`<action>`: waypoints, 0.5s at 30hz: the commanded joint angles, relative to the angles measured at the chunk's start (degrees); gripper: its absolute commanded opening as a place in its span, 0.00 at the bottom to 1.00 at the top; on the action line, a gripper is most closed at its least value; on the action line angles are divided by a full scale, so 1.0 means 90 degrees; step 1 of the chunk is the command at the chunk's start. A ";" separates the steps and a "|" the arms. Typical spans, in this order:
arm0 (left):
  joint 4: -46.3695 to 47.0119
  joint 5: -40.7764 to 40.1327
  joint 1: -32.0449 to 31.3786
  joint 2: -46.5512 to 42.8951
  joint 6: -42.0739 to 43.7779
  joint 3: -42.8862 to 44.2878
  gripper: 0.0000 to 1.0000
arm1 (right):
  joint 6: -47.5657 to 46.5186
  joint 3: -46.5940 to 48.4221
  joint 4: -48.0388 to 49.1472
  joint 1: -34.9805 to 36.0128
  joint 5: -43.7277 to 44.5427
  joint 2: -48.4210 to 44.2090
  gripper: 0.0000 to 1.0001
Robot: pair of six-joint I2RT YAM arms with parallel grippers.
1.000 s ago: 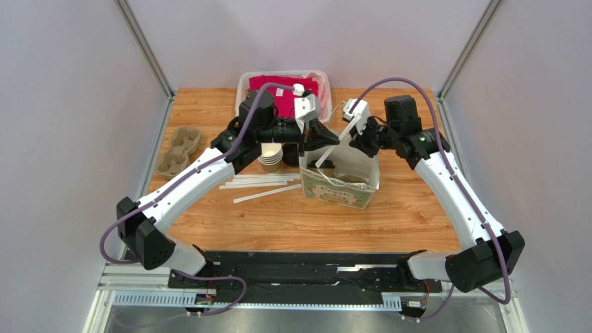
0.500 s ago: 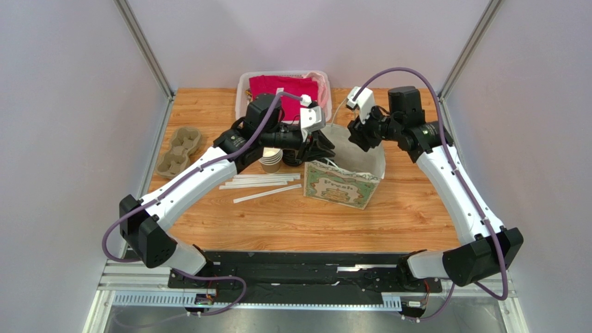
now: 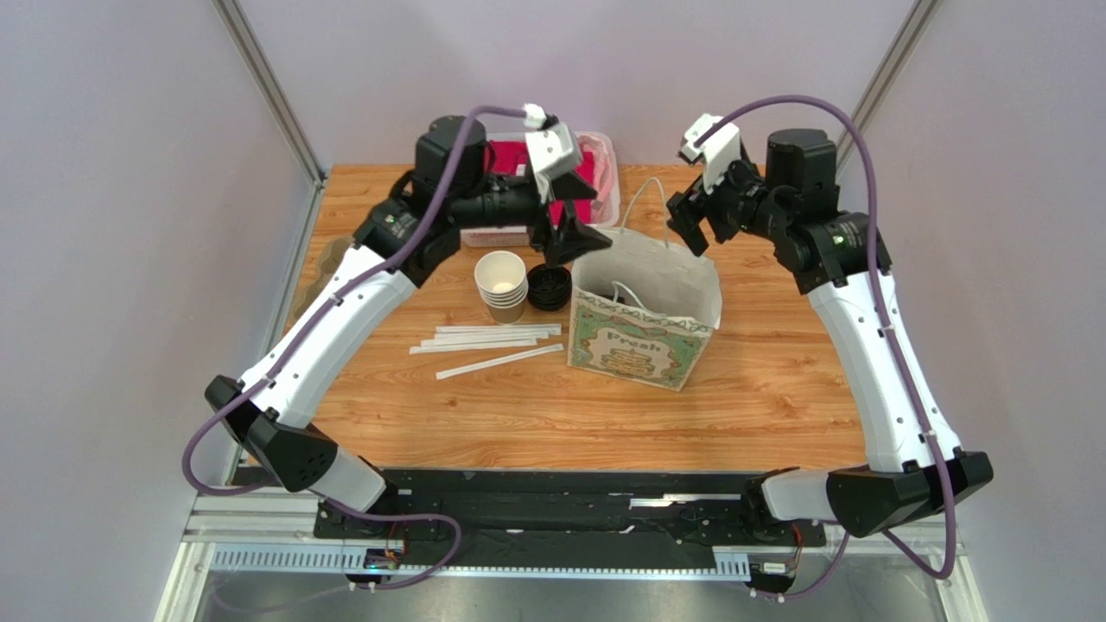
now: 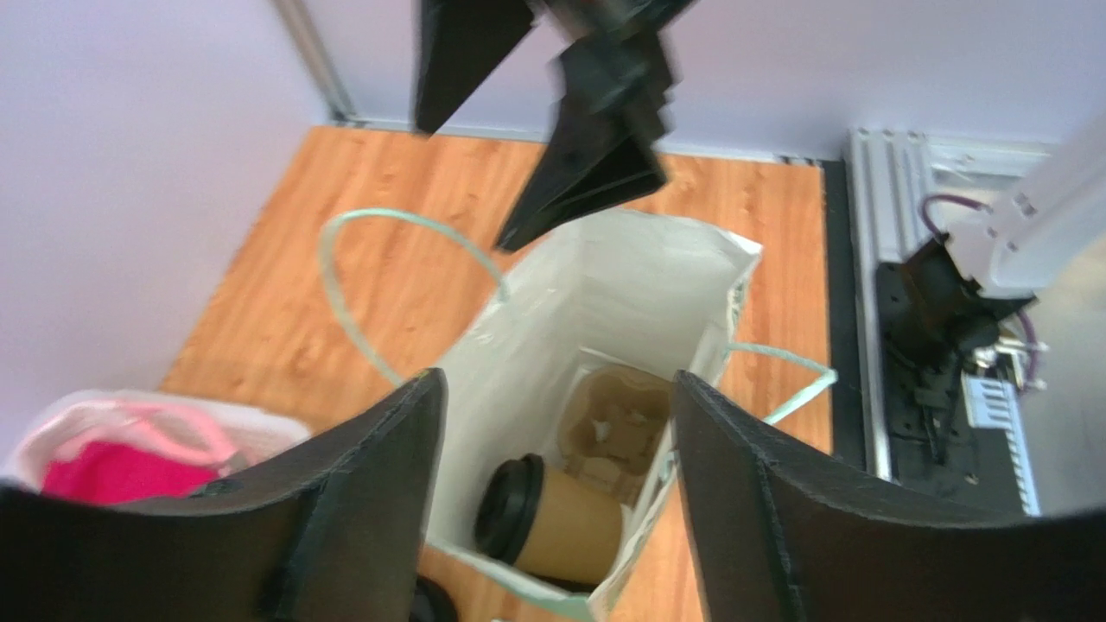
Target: Pack the takeout coffee
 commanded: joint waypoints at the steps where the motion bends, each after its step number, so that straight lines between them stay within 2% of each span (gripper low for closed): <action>1: -0.1289 -0.0510 0.0610 0.0151 -0.0415 0.1199 0.93 | 0.0745 0.0863 0.0161 -0.0138 0.0331 -0.0142 0.87; 5: -0.3056 -0.0844 0.1264 0.0843 -0.0523 0.2925 0.94 | 0.1624 0.1381 0.0278 -0.0547 0.0468 -0.0034 1.00; 8: -0.4519 -0.1048 0.1840 0.1302 -0.0688 0.3747 0.94 | 0.2366 0.1402 0.0308 -0.1221 0.0332 0.0034 1.00; 12: -0.5110 -0.0991 0.2747 0.1412 -0.0738 0.3654 0.98 | 0.3022 0.1119 0.0220 -0.2440 -0.0126 0.0092 1.00; 15: -0.5393 -0.1059 0.3158 0.1314 -0.0631 0.2971 0.98 | 0.2877 0.0546 0.0084 -0.2803 -0.0031 0.0025 1.00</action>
